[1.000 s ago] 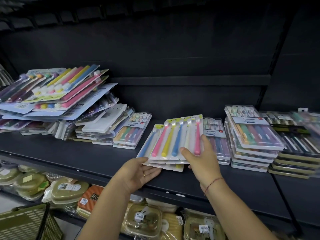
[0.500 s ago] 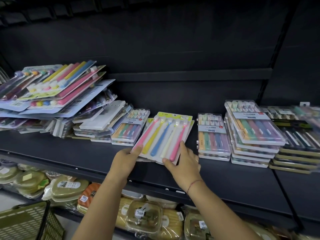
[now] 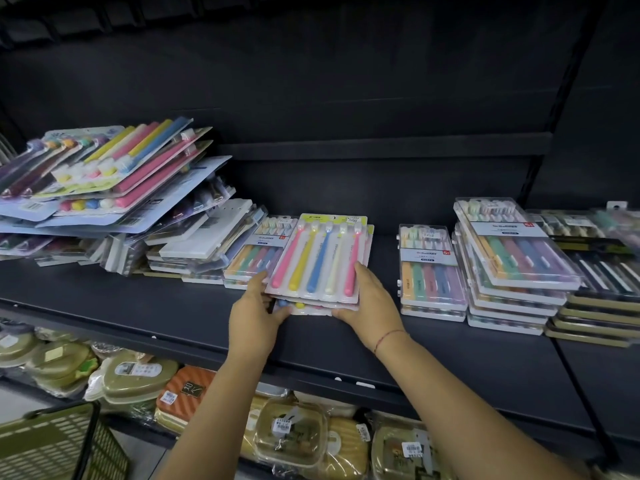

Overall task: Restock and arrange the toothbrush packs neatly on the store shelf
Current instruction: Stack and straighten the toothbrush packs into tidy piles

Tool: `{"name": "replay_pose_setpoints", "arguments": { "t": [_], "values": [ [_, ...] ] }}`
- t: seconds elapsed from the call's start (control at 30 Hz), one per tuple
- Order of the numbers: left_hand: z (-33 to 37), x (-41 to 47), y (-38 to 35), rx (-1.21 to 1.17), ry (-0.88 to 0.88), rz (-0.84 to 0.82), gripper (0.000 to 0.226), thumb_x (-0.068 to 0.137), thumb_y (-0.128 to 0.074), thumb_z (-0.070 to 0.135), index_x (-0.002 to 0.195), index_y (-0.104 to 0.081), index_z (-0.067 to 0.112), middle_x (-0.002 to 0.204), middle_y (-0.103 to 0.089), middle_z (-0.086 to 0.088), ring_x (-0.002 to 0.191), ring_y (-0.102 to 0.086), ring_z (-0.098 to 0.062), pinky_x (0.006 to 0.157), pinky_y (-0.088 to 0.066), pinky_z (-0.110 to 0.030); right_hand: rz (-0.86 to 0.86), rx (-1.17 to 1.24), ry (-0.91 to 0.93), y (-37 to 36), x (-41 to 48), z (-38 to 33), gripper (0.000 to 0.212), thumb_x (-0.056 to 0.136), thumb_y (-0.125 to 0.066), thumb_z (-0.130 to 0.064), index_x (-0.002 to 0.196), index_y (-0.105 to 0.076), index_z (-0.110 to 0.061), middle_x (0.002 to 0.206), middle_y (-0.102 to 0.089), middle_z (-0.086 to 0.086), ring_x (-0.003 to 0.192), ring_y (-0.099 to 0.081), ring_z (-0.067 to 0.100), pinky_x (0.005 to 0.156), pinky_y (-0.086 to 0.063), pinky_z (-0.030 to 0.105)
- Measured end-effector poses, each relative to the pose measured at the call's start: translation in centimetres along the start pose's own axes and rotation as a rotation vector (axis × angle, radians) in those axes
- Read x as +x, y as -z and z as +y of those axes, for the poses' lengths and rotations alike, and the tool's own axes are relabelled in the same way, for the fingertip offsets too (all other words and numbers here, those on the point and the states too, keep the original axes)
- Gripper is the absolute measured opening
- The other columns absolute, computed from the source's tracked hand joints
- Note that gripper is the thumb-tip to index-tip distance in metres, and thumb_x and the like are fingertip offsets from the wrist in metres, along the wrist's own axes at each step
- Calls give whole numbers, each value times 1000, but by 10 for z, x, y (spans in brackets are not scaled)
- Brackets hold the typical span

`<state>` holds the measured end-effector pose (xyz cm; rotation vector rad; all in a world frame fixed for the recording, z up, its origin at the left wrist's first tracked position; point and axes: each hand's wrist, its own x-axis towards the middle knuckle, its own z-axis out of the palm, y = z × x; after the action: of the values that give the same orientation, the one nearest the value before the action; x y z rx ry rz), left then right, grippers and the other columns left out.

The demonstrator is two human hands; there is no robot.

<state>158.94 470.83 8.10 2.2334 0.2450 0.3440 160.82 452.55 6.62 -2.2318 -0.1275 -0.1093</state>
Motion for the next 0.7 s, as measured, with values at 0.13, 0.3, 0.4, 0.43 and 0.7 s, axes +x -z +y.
{"name": "replay_pose_setpoints", "arguments": {
  "t": [0.13,0.3,0.4,0.43,0.7],
  "values": [
    [-3,7,-4,132,-21,109,59,86,-73,12,139,-49,16,97,-68,-5,93,-65,-24,80,-47,-30,12,28,-18,-1,1,3,94,80,-79,-17,154,-22,-16,155,-32,0,141,-34,17,117,-27,30],
    [-7,15,8,35,42,58,53,86,-62,-5,135,-52,13,94,-68,1,86,-61,-11,77,-45,-20,-27,-104,-41,-7,1,5,105,81,-76,-38,156,-3,-22,163,-5,3,147,-18,28,120,-22,42],
    [-7,24,20,-210,255,189,52,90,-61,6,139,-45,11,121,-57,-5,97,-55,-16,80,-42,-27,2,-118,-42,-11,-2,5,109,78,-75,-49,155,-2,-22,162,-7,3,147,-16,30,120,-21,46],
    [-5,27,22,-293,362,210,54,92,-61,13,142,-41,11,131,-51,-8,106,-53,-22,85,-41,-32,21,-127,-31,-12,-3,5,109,78,-74,-50,155,-4,-21,162,-9,4,147,-17,29,120,-20,45],
    [19,49,30,-1247,706,140,30,94,-61,7,122,-55,2,137,-46,-12,123,-51,-26,100,-49,-38,63,-167,9,-14,-8,5,103,84,-67,-52,156,-3,-16,162,-9,6,148,-14,22,122,-13,40]
  ]
}}
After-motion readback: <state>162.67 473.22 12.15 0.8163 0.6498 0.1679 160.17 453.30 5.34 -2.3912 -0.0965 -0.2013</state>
